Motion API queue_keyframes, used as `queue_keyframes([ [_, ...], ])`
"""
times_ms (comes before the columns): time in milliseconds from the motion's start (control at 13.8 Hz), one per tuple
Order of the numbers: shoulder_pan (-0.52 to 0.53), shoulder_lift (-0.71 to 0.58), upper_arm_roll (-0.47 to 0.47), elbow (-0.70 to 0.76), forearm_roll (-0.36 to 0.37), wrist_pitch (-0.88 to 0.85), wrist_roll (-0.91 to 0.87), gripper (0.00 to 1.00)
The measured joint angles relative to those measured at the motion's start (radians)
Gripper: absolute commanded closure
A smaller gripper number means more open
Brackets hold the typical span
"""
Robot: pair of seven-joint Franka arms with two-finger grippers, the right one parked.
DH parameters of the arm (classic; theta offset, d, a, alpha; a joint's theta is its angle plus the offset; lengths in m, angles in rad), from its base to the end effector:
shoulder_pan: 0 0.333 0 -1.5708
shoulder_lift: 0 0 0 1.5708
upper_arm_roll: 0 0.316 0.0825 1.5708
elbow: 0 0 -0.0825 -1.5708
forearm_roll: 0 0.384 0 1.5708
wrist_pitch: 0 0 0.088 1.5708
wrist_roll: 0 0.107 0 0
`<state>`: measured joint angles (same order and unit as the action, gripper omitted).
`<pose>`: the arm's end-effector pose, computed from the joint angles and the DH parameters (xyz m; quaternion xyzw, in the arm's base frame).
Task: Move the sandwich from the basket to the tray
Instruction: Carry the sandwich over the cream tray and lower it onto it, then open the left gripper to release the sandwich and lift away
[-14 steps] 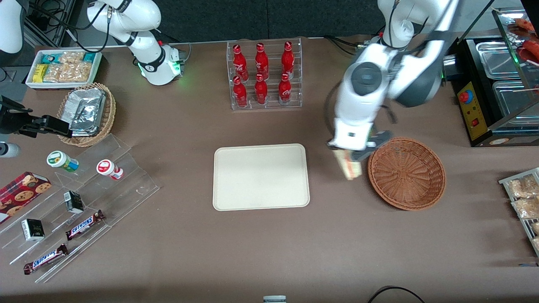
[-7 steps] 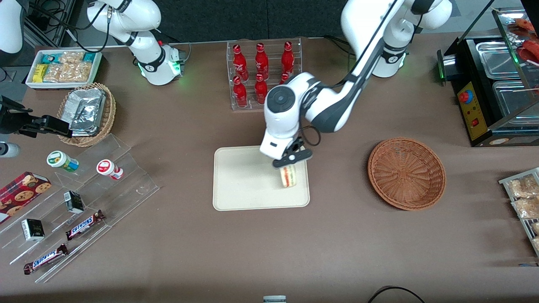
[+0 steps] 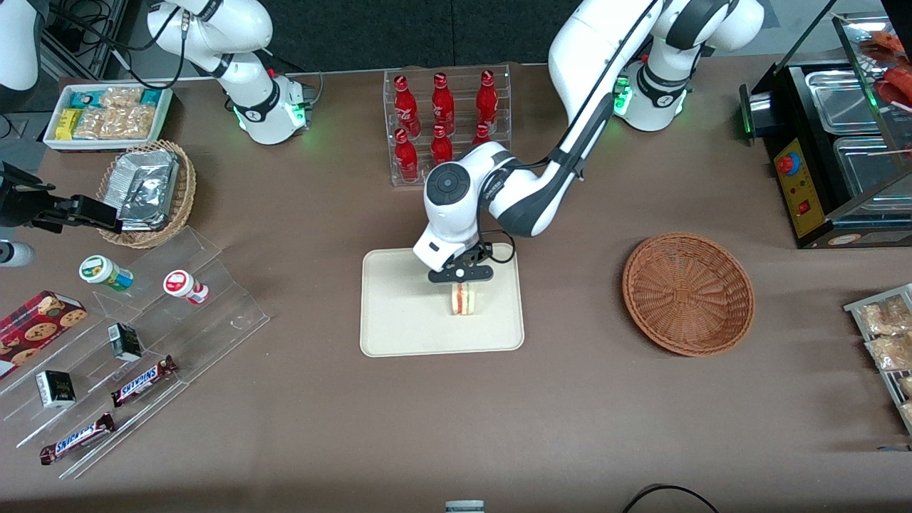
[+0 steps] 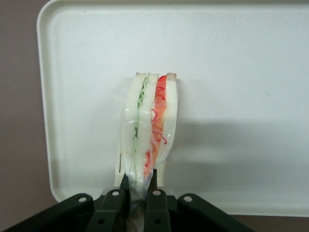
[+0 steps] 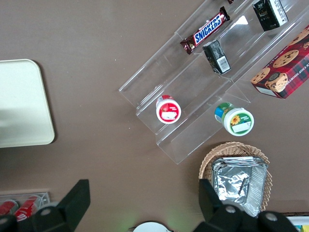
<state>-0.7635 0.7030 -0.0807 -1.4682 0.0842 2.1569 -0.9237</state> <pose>0.4866 -0.5271 0.2648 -0.9996 -0.0256 -0.0031 0.0101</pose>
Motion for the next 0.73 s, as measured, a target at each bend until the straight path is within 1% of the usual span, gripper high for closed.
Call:
queue_keyframes([
  [291, 0.0, 0.034, 0.004, 0.026, 0.0, 0.039, -0.027, 1.0],
  [364, 0.0, 0.044, 0.004, 0.036, 0.0, 0.041, -0.03, 0.78],
  [436, 0.0, 0.051, 0.004, 0.042, 0.0, 0.043, -0.032, 0.19],
  [509, 0.0, 0.055, 0.004, 0.046, 0.0, 0.043, -0.035, 0.01],
  [727, 0.003, 0.055, 0.006, 0.06, -0.004, 0.041, -0.049, 0.0],
])
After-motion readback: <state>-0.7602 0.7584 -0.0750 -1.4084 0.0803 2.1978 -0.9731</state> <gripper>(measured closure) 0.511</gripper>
